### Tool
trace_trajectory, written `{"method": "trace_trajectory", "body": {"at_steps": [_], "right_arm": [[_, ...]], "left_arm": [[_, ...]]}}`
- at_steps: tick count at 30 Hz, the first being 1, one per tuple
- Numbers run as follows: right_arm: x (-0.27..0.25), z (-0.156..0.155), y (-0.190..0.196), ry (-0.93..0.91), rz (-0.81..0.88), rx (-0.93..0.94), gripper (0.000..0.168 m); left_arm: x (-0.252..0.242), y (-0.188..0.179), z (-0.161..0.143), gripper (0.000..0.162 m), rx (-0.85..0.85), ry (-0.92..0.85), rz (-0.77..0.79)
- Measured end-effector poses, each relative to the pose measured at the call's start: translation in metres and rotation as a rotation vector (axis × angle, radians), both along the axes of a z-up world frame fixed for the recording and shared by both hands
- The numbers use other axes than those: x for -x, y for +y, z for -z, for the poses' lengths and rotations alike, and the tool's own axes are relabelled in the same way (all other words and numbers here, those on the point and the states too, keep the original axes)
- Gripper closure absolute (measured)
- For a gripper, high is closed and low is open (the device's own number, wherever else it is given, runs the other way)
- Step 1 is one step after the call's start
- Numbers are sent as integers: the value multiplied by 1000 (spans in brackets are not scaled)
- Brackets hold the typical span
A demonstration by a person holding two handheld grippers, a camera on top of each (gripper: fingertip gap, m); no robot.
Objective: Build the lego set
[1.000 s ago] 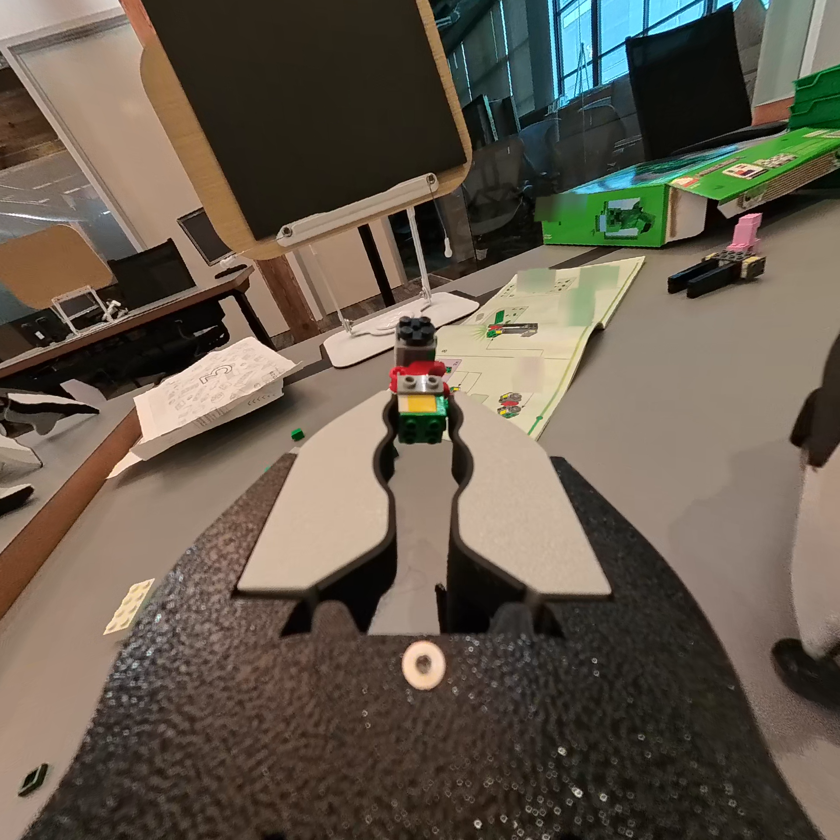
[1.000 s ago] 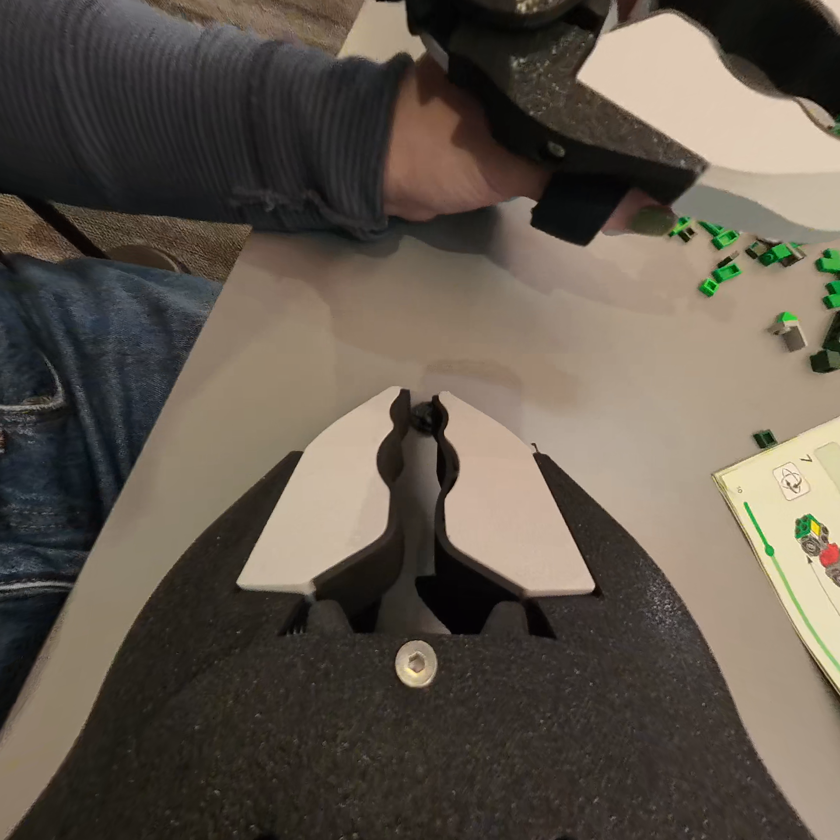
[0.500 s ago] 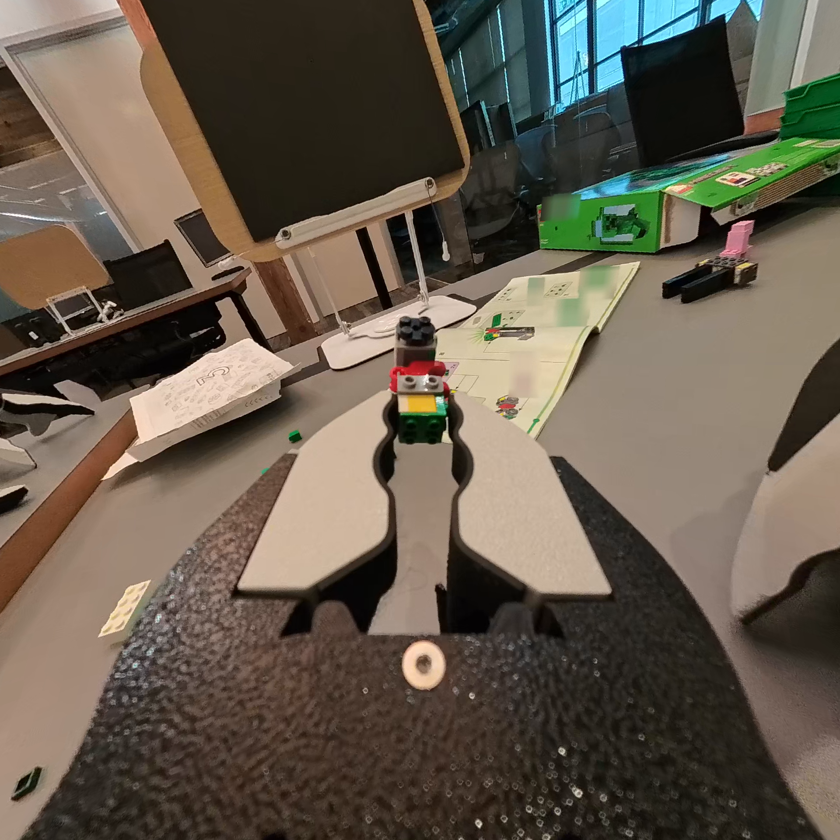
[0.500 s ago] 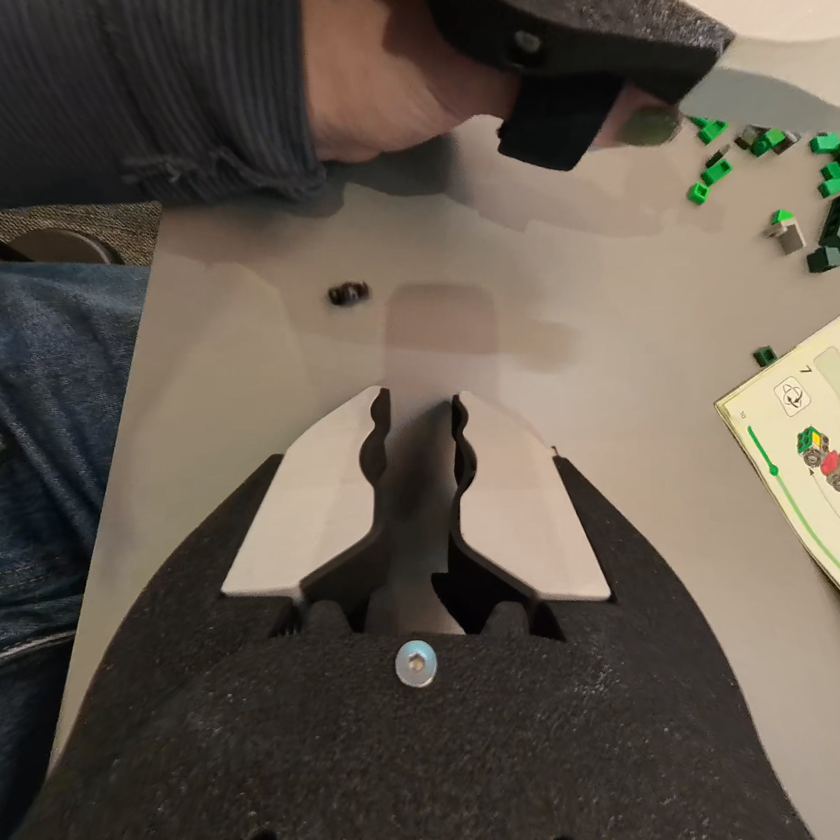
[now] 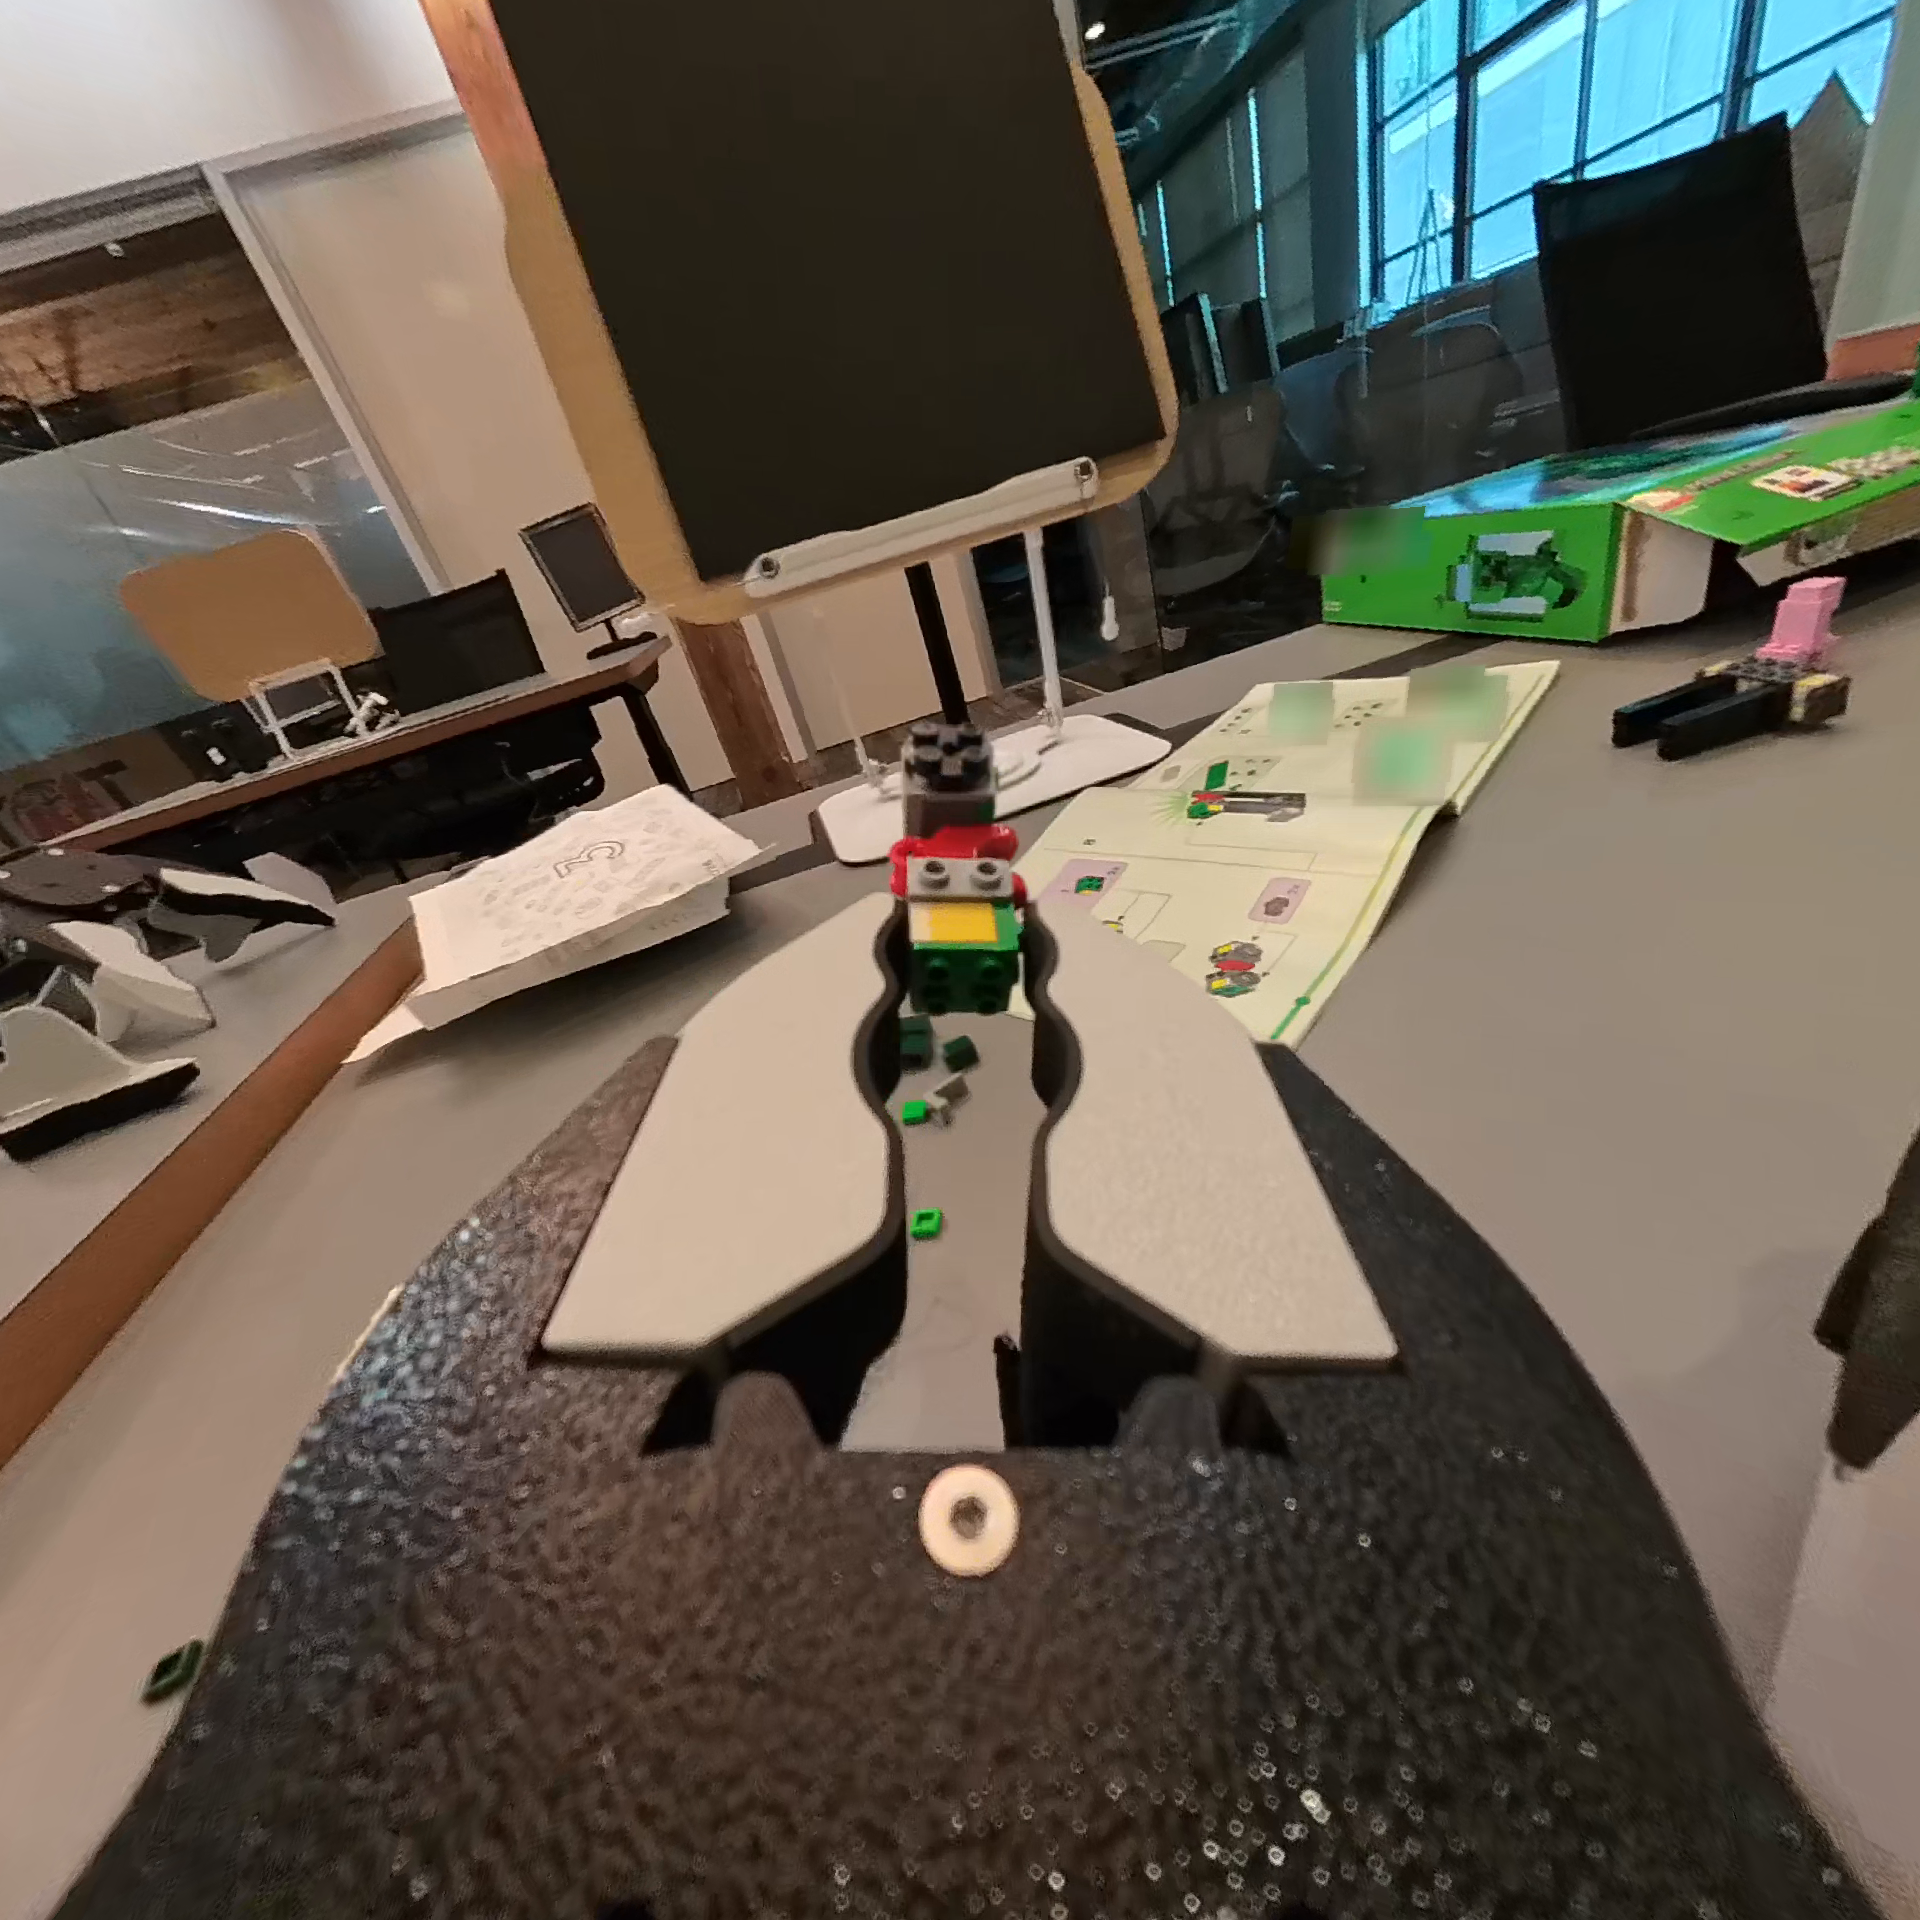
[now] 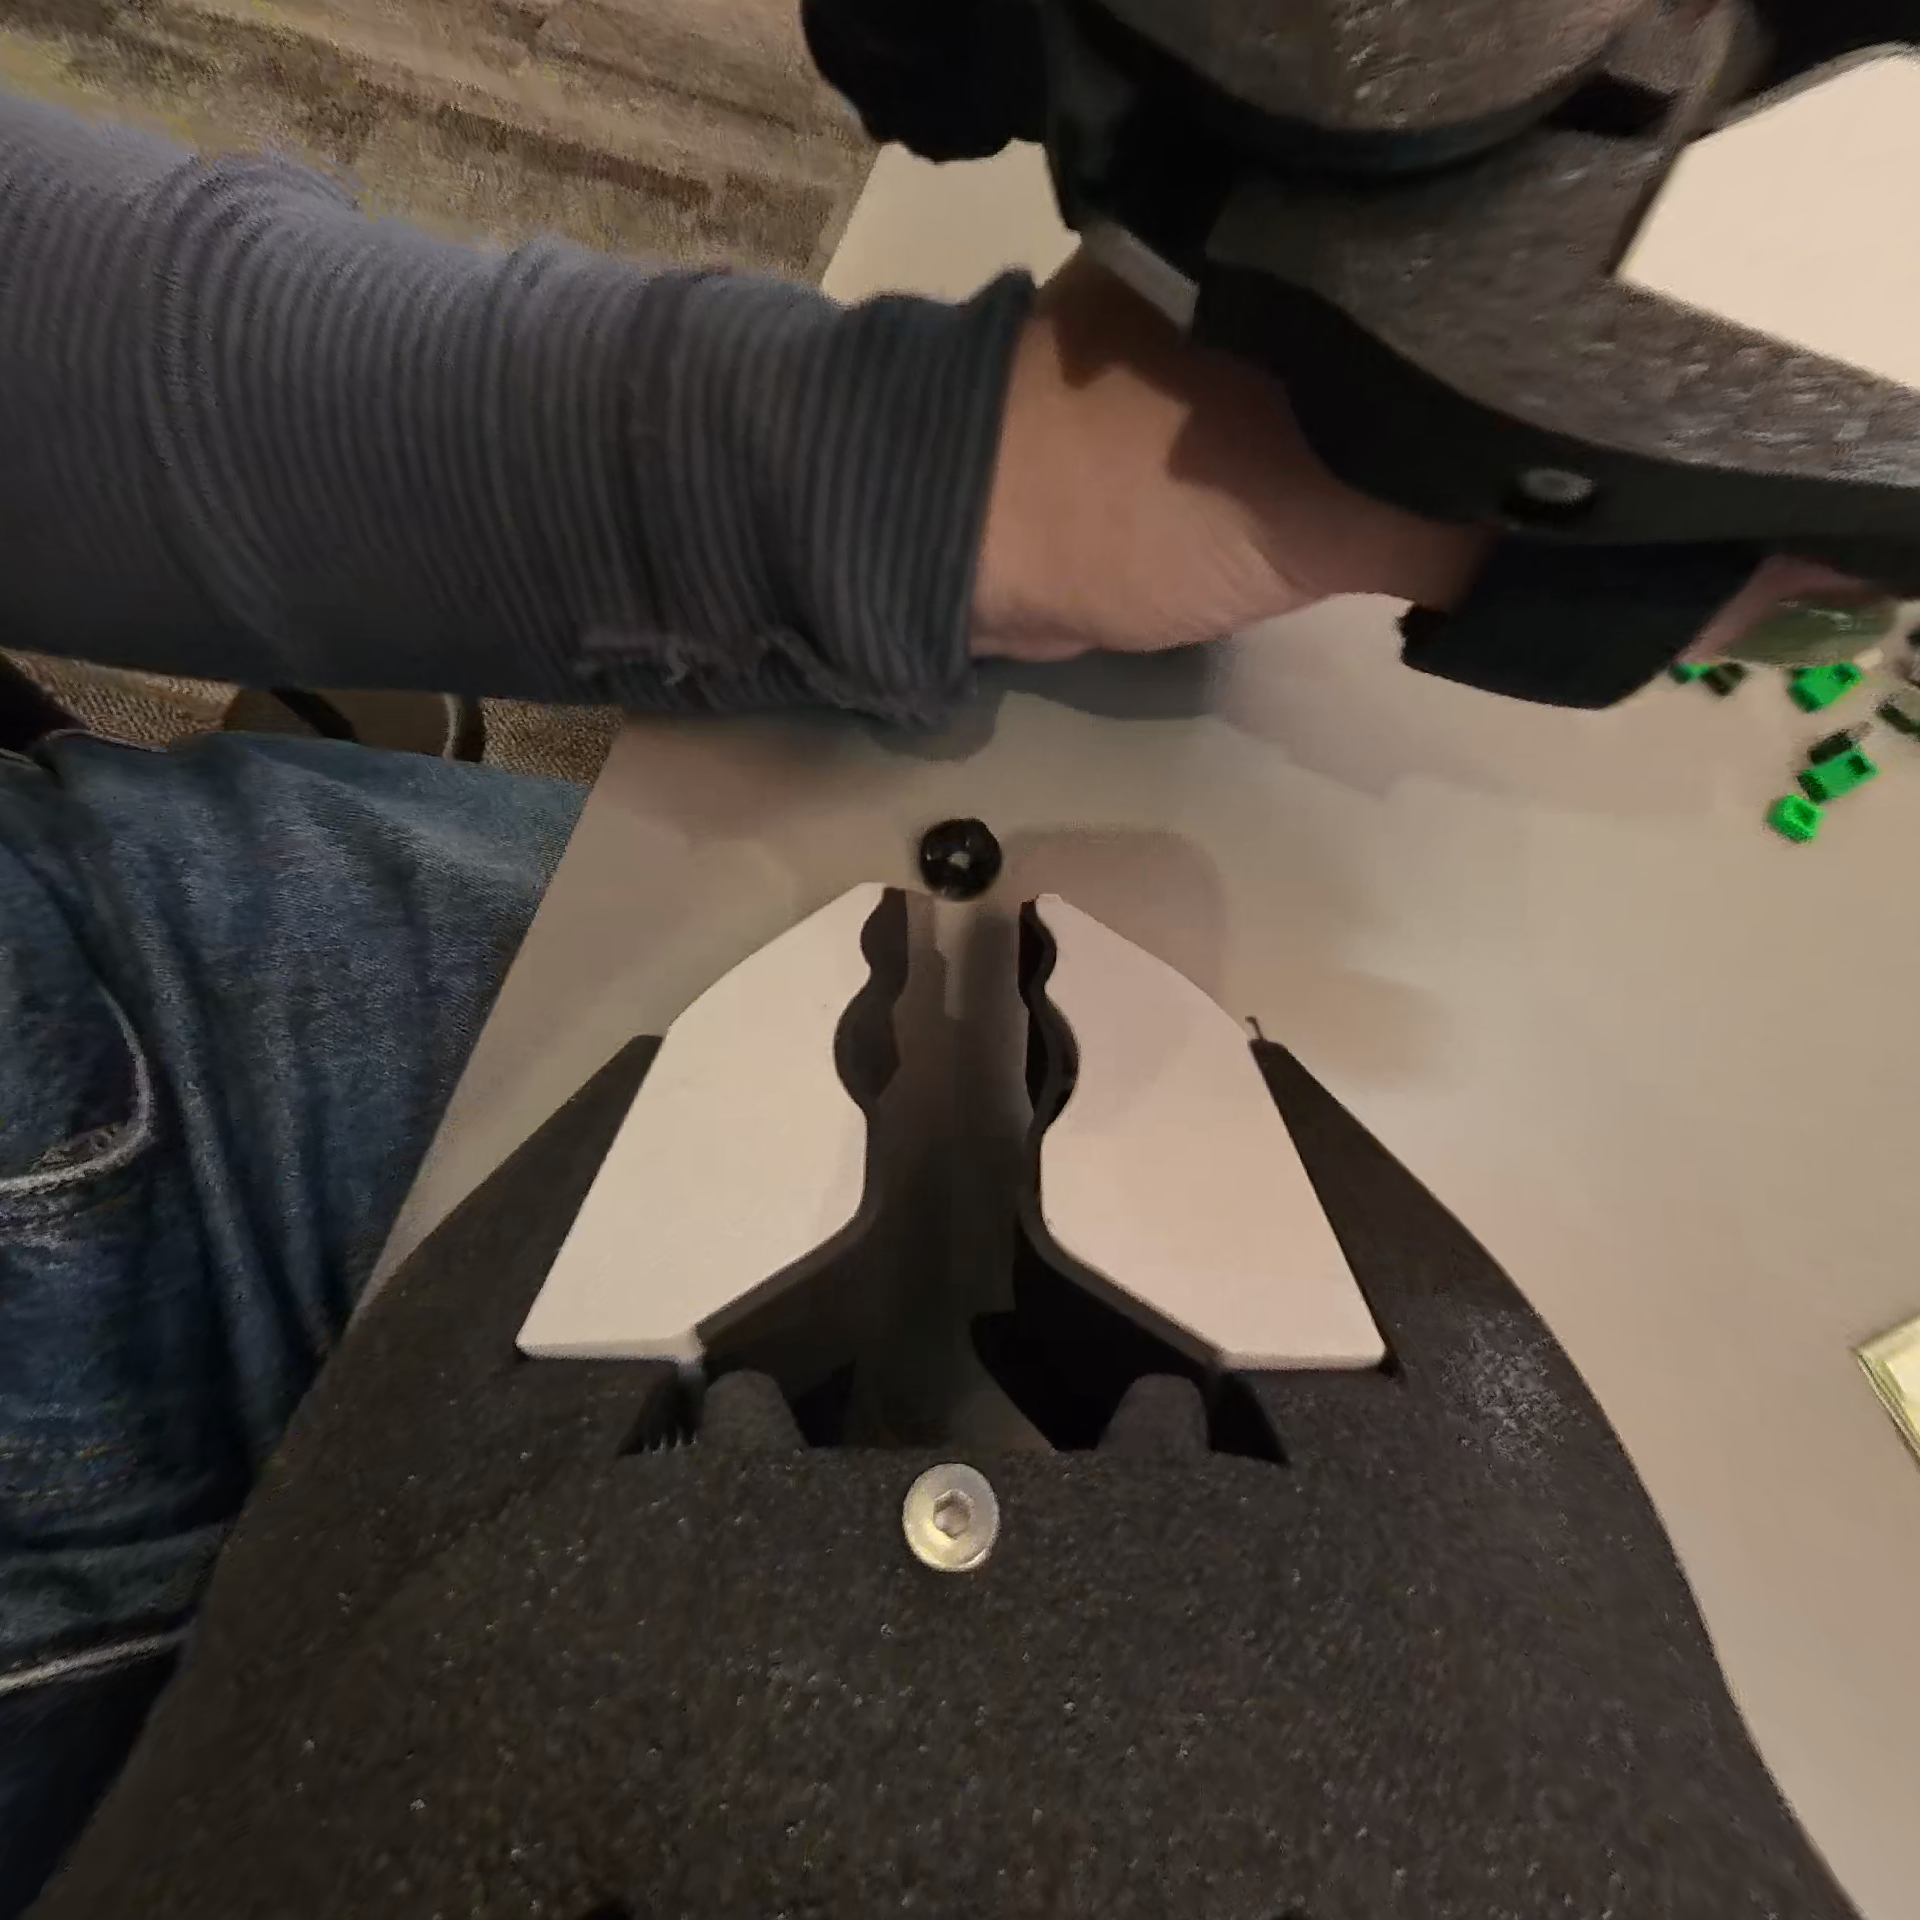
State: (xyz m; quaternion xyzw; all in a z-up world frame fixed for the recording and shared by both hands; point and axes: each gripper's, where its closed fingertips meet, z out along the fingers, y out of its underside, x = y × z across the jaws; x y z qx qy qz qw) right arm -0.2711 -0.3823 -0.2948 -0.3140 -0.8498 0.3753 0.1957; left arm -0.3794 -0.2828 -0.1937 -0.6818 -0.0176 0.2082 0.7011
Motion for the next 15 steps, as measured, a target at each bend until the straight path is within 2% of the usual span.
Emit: {"method": "trace_trajectory", "body": {"at_steps": [8, 14, 15], "right_arm": [[11, 3, -10, -39, -22, 5, 148], [9, 5, -10, -79, -37, -5, 155], [9, 4, -7, -63, -32, -21, 162]], "left_arm": [[2, -2, 0, 142, -8, -18, -4], [1, -1, 0, 142, -6, -15, 4], [1, -1, 0, 142, -5, -15, 5]]}}
